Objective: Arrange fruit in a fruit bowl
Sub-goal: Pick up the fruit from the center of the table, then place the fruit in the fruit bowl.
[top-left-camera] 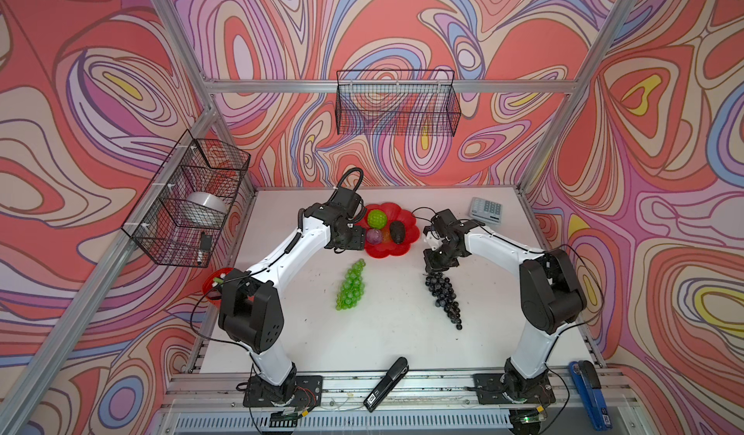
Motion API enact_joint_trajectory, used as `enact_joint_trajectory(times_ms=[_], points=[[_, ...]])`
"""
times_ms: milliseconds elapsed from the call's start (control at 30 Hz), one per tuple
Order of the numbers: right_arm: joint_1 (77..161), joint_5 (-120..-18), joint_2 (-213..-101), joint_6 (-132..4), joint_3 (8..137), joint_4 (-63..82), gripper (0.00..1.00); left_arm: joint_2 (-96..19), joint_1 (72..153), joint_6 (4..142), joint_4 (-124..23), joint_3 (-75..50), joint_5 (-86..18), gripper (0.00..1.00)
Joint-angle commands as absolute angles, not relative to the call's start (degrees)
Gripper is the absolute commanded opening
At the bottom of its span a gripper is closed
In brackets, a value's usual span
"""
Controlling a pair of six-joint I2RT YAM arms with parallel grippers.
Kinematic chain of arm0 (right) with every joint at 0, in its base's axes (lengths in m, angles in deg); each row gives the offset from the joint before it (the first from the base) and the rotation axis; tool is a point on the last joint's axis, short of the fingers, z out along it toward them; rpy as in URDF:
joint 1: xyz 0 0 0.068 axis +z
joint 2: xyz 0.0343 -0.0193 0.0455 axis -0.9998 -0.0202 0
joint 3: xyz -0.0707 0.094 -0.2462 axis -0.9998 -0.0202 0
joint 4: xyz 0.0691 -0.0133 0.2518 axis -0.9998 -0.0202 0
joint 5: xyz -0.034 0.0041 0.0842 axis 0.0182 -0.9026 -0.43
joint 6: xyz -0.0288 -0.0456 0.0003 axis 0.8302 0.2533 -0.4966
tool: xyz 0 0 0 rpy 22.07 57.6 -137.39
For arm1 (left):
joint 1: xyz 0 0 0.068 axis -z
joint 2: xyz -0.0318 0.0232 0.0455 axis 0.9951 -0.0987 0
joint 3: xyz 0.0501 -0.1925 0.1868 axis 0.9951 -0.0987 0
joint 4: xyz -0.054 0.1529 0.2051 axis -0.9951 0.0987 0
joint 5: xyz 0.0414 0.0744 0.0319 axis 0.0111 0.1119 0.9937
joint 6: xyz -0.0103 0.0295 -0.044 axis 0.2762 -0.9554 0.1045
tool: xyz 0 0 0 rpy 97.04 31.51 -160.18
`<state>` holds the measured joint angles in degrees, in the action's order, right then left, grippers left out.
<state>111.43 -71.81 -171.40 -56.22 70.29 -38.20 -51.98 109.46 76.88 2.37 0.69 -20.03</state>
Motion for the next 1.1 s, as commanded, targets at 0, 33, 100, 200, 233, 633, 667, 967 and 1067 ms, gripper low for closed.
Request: enact_joint_trajectory(times_ms=[0,33,100,200,233,633,667,967,1067], points=[[111.7,-73.1,-168.0,-57.3,71.8,-39.7,0.00,-49.8,109.2,76.5,2.8,-0.2,-18.6,0.76],[111.8,-72.8,-167.7,-57.3,71.9,-40.0,0.00,-49.8,109.2,76.5,2.8,-0.3,-18.6,0.76],[111.7,-72.6,-167.1,-57.2,72.3,-40.1,0.00,-49.7,109.2,76.6,2.7,-0.4,-18.7,0.76],[111.7,-73.3,-166.0,-57.9,73.1,-39.9,0.00,-49.6,109.2,76.6,2.8,-0.5,-18.7,0.76],[111.8,-73.9,-165.4,-58.5,73.6,-39.6,0.00,-49.5,109.2,76.6,2.7,-0.5,-18.7,0.76],[111.7,-77.9,-163.3,-63.0,90.8,-41.1,0.00,-47.2,109.2,77.6,2.4,-3.2,-17.9,0.75],[111.7,-78.6,-164.1,-63.4,92.8,-40.4,0.00,-46.8,109.2,77.7,2.4,-3.6,-18.0,0.75],[111.7,-84.0,-174.2,-66.5,103.1,-34.2,0.00,-43.4,109.2,78.5,2.6,-7.6,-17.5,0.75],[111.7,-84.5,-176.3,-67.5,104.8,-32.3,0.00,-42.3,109.3,79.1,2.3,-8.9,-17.7,0.75]])
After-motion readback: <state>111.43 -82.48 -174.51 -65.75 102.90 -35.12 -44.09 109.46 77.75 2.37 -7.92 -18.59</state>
